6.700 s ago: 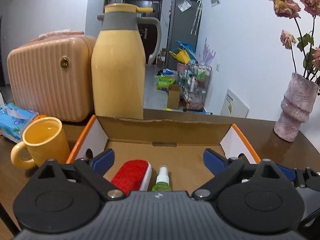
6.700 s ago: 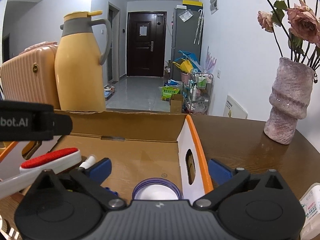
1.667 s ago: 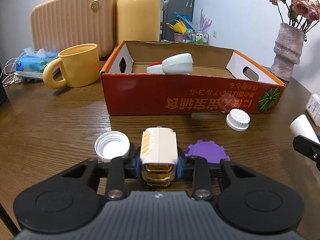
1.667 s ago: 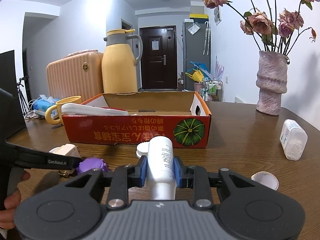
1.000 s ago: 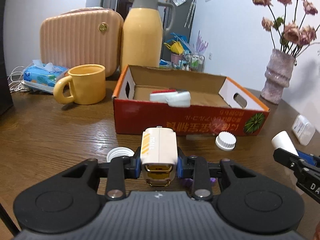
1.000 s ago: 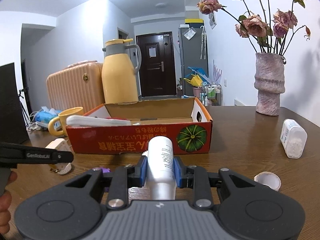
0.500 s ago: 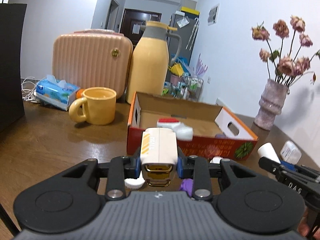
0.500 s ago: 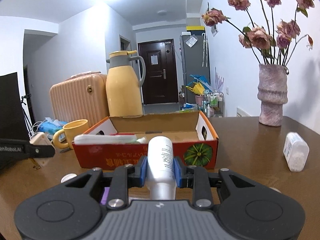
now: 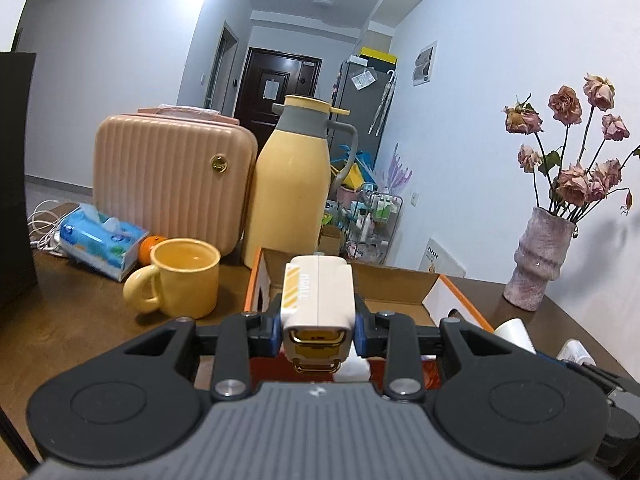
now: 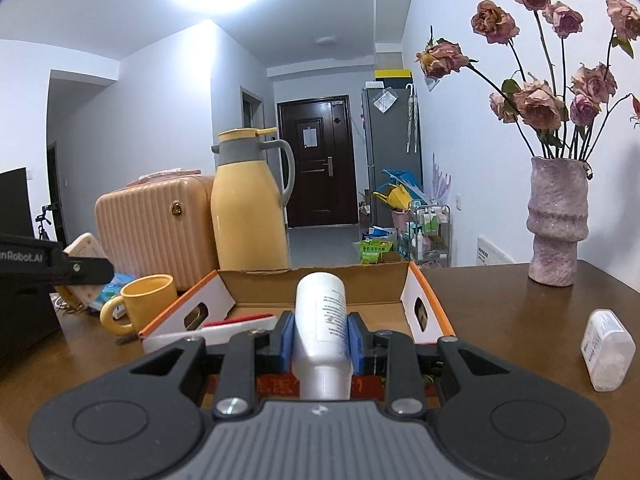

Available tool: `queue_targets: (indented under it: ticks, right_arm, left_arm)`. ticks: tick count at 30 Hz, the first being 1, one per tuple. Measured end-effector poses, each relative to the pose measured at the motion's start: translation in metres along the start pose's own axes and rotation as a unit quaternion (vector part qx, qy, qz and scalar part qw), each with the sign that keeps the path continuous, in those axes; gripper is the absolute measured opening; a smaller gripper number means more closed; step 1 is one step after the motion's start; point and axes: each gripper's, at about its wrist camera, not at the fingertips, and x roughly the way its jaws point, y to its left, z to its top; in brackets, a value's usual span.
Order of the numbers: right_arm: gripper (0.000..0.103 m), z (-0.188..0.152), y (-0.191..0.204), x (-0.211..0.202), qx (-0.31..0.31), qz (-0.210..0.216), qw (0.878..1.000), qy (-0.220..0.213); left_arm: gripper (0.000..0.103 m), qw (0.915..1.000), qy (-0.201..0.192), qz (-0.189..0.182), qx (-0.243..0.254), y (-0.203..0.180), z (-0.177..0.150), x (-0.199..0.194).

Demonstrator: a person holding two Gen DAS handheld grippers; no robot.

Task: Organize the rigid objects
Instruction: 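Carry the white-and-gold block and white bottle over the box with both tools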

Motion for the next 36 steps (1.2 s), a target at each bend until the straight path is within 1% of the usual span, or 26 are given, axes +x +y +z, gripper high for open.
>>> queue_targets:
  ticks: [7, 13, 18, 25, 31, 36]
  right_arm:
    - [0.027, 0.005, -0.003, 0.023, 0.004, 0.001, 1.0, 0.0]
    - [0.027, 0.008, -0.005, 0.043, 0.01, 0.001, 1.0, -0.002]
    - [0.027, 0.01, -0.009, 0.063, 0.019, 0.0, 1.0, 0.0]
    - [0.027, 0.014, -0.014, 0.092, 0.025, -0.001, 1.0, 0.008]
    - [0.027, 0.018, -0.015, 0.116, 0.03, 0.002, 0.999, 0.02]
    - [0.027, 0.023, -0.016, 0.136, 0.033, 0.002, 0.999, 0.031]
  left_arm:
    - [0.032, 1.0, 0.001, -0.002, 0.003, -0.015, 0.008, 0.023]
    - [0.032, 0.9998, 0.005, -0.002, -0.018, -0.016, 0.012, 0.049]
    - [0.032, 0.9996, 0.011, 0.008, -0.026, -0.016, 0.016, 0.073]
    - [0.032, 0.9992, 0.026, 0.018, -0.023, -0.013, 0.022, 0.105]
    - [0.032, 0.9981, 0.052, 0.025, -0.02, -0.011, 0.021, 0.135]
    - [0.032, 0.9972, 0.065, 0.035, -0.013, -0.009, 0.023, 0.156]
